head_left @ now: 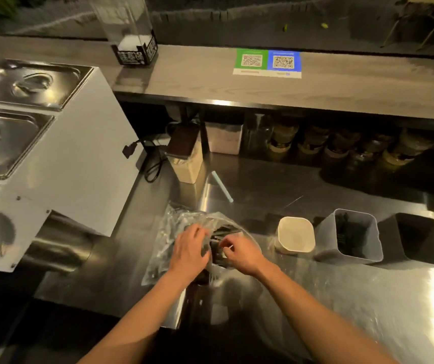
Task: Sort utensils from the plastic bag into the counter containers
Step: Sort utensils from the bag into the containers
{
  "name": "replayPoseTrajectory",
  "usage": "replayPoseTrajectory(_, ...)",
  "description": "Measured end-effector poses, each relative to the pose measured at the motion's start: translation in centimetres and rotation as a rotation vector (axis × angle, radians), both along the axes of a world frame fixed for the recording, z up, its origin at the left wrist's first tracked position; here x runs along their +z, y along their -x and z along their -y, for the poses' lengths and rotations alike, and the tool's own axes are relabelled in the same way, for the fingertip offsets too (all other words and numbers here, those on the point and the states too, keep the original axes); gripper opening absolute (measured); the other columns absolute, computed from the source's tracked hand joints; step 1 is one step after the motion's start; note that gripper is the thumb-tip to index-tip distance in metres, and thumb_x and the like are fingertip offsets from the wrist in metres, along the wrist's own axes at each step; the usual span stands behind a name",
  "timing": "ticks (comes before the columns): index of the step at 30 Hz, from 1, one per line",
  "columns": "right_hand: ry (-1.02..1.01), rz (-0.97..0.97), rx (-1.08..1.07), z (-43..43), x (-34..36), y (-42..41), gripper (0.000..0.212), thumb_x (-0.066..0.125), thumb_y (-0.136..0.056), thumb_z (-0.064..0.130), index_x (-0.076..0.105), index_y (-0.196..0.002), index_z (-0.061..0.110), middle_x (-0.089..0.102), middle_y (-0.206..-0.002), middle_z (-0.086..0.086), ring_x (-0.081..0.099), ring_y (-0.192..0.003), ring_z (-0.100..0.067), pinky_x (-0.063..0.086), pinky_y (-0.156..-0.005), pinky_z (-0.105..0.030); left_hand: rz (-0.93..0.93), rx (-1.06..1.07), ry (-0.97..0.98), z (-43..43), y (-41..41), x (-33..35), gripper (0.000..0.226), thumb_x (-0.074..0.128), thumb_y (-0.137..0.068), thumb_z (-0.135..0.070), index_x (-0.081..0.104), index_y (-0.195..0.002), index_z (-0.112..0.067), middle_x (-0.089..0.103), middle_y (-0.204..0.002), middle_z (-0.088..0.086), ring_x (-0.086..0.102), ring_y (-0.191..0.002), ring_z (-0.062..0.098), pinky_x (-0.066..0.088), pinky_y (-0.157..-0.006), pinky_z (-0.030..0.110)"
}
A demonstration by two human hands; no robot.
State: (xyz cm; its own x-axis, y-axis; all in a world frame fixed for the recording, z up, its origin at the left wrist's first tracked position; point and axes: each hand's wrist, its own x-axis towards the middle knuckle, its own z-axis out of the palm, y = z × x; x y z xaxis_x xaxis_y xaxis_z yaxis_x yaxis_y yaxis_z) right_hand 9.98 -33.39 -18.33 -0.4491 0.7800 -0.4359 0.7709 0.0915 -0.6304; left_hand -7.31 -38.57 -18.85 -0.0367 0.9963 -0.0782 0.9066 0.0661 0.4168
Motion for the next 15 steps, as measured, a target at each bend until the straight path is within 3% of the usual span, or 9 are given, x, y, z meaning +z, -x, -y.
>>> replayPoseTrajectory(3,-0.039,0.105,0.061,0.6,-1.0,2.2,0.031,0.051,-0.095,0.016,0.066,-0.122,0.016,0.066,-0.123,-0.004,0.060,-0.113,-0.022,0.042,-0.088,-0.028,-0.033,-0.011,0.052,1.5,2.2,-1.9,0.051,0.074,-0.072,-0.003,0.058,-0.117,-0.022,0.048,-0.138,0.004,0.047,-0.132,0.022,0.040,-0.112,0.039)
replayPoseTrajectory(6,-0.091,0.146,0.084,1.0,-1.8,4.0,0.034,0.051,-0.094,0.020,0.062,-0.126,0.024,0.066,-0.124,-0.004,0.059,-0.115,-0.025,0.046,-0.094,-0.035,-0.062,-0.030,0.057,2.3,4.3,-3.0,0.042,0.073,-0.072,-0.002,0.064,-0.109,-0.020,0.053,-0.134,0.006,0.053,-0.128,0.026,0.043,-0.109,0.041)
replayPoseTrajectory(8,-0.070,0.231,0.140,0.9,-2.5,5.0,0.032,0.052,-0.094,0.027,0.061,-0.125,0.027,0.067,-0.124,-0.003,0.061,-0.113,-0.026,0.050,-0.091,-0.038,-0.092,-0.021,0.059,2.5,5.5,-3.3,0.020,0.067,-0.083,-0.015,0.071,-0.102,-0.018,0.057,-0.131,0.005,0.055,-0.126,0.025,0.041,-0.108,0.041)
replayPoseTrajectory(9,-0.054,0.273,0.171,0.8,-2.7,5.5,0.032,0.053,-0.094,0.030,0.061,-0.125,0.026,0.066,-0.125,-0.004,0.061,-0.113,-0.027,0.051,-0.091,-0.038,-0.096,-0.007,0.077,2.4,5.9,-3.6,0.021,0.057,-0.090,-0.024,0.073,-0.103,-0.019,0.056,-0.135,0.004,0.051,-0.130,0.023,0.036,-0.111,0.039)
replayPoseTrajectory(11,-0.055,0.334,0.224,0.6,-2.8,6.3,0.036,0.056,-0.092,0.033,0.060,-0.126,0.021,0.064,-0.128,-0.006,0.060,-0.116,-0.028,0.051,-0.091,-0.038,-0.066,0.032,0.127,2.1,6.6,-3.8,0.045,0.039,-0.094,-0.042,0.076,-0.106,-0.019,0.056,-0.138,0.003,0.047,-0.133,0.019,0.029,-0.113,0.037)
replayPoseTrajectory(13,-0.099,0.366,0.258,0.5,-3.0,7.1,0.044,0.059,-0.088,0.037,0.058,-0.126,0.016,0.062,-0.129,-0.008,0.058,-0.116,-0.028,0.050,-0.092,-0.037,-0.031,0.035,0.066,1.7,7.0,-4.2,0.040,0.052,-0.091,-0.049,0.078,-0.091,-0.019,0.061,-0.125,0.001,0.052,-0.122,0.019,0.035,-0.105,0.037)
replayPoseTrajectory(15,-0.136,0.398,0.268,0.8,-3.3,7.4,0.054,0.062,-0.083,0.046,0.055,-0.126,0.014,0.058,-0.129,-0.009,0.055,-0.117,-0.028,0.047,-0.096,-0.038,-0.001,0.007,-0.010,1.7,7.3,-4.5,0.018,0.076,-0.081,-0.035,0.070,-0.077,-0.019,0.058,-0.114,-0.001,0.056,-0.111,0.018,0.043,-0.096,0.035)
